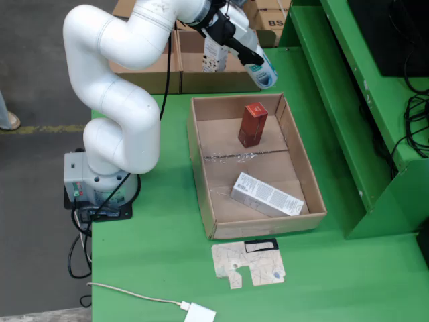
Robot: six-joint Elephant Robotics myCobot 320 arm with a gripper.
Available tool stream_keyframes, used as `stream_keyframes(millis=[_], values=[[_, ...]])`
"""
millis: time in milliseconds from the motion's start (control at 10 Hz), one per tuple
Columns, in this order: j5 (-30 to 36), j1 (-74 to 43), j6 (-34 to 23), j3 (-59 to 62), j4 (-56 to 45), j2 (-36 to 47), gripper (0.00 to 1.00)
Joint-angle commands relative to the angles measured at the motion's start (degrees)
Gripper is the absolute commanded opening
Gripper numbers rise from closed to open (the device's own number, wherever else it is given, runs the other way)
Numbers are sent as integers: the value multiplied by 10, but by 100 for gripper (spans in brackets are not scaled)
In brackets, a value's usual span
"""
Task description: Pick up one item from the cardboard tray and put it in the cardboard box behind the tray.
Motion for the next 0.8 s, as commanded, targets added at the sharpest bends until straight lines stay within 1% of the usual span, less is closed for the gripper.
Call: stream_keyframes(millis=[0, 100, 300, 500, 600, 700], values=[[-20, 242, 32, 9, -27, 22, 0], [-18, 307, 73, 9, -66, 54, 0], [-14, 311, 75, 9, -68, 59, 0], [-11, 314, 76, 9, -70, 62, 0], [-6, 304, 38, 9, -65, 54, 0], [-6, 304, 38, 9, -65, 54, 0]])
